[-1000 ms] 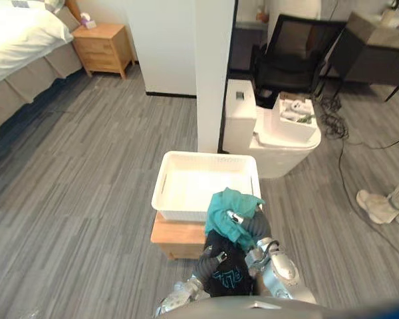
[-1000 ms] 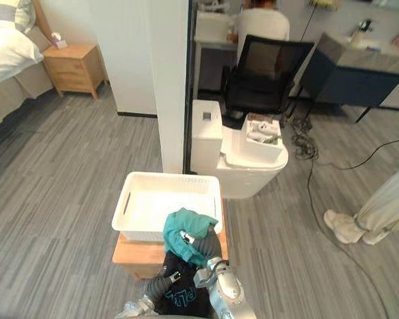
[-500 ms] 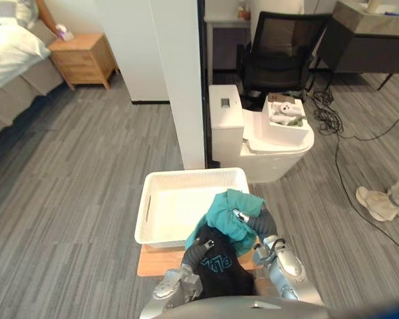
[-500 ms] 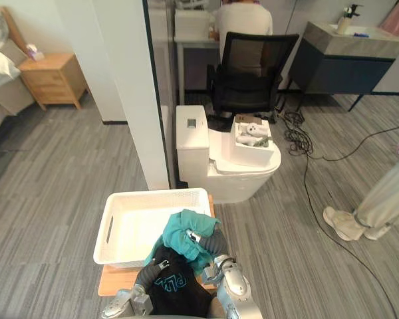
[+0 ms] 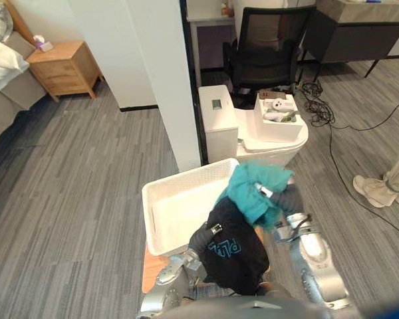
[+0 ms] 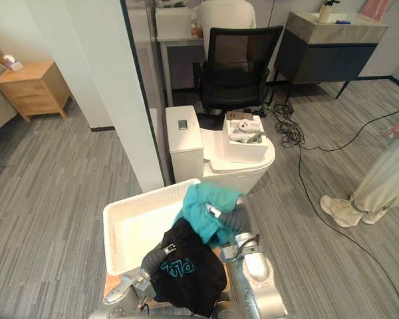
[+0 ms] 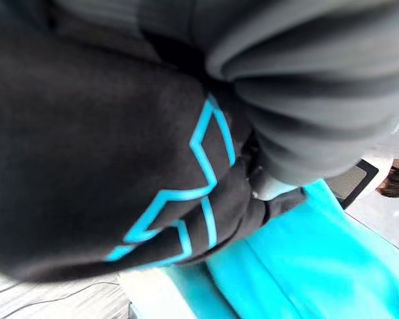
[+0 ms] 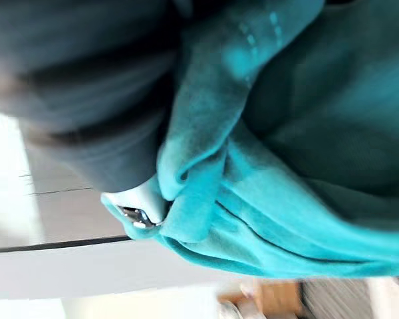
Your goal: Tidy the bed and pick cloth on bed and put in laundry
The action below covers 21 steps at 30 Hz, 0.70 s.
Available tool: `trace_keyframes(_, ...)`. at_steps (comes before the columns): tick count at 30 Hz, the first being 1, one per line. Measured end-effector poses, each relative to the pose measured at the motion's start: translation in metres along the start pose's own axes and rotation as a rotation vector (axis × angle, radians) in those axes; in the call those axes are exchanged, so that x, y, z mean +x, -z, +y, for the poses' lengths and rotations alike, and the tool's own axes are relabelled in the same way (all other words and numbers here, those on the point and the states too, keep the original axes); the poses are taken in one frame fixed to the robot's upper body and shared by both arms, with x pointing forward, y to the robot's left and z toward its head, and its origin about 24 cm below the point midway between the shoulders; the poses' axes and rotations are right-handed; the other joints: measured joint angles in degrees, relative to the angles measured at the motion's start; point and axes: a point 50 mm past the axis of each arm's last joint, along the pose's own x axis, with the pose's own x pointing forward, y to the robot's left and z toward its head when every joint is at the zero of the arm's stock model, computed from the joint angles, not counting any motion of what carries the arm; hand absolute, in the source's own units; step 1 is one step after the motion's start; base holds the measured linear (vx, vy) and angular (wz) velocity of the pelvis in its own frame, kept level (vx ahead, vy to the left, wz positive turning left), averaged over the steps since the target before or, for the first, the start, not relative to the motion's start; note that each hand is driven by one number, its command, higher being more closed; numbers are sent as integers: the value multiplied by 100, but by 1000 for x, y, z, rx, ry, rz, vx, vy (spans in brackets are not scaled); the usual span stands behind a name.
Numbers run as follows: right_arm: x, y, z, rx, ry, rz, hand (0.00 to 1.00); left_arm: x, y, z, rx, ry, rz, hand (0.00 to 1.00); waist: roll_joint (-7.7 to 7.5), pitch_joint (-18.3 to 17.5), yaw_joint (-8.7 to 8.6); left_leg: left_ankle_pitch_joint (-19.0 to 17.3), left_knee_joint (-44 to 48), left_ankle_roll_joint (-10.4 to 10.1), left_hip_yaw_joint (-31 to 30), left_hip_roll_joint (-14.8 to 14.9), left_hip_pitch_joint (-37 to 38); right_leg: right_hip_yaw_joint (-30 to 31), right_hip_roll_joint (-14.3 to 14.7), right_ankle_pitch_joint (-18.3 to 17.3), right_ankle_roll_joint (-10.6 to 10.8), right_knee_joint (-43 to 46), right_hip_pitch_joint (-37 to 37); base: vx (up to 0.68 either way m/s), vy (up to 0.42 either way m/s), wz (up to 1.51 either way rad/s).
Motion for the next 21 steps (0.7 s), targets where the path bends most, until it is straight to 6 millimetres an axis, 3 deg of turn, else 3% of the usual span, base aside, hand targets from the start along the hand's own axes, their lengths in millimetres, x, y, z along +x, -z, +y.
trace_keyframes(2,4,-17,-8,-38,9,-71,100,0,2,1,5,-2,16,100,-63,-28,-6,7,-16,3,-49,-17,11,-38,-21,-7,11,11,22,-27,10,16)
trace_keyframes(3,10,-36,-14,-78,2,-151,100,0,7,1,12,-7,43,100,-162,-28,-41,4,-16,11,-169,-64,13,-126,-87,-92,46,125,33,-35,16,24)
trace_keyframes(8,26,-66,-12,-154,-123,-270,100,0,16,-5,13,3,81,100,-331,-140,6,17,-30,57,-280,-174,-17,-127,-175,-133,129,182,15,-13,25,15)
trace_keyframes(16,53,-73,27,-137,-413,-236,100,0,16,-3,9,-31,81,100,-363,-171,146,2,-32,80,-289,-209,-25,-148,-176,90,167,-200,182,-1,17,-1)
trace_keyframes(21,64,-52,48,-119,-516,-86,100,3,16,-5,7,-24,86,100,-383,-207,169,24,-45,108,-504,-214,-104,-386,-197,103,174,-319,276,7,-12,23)
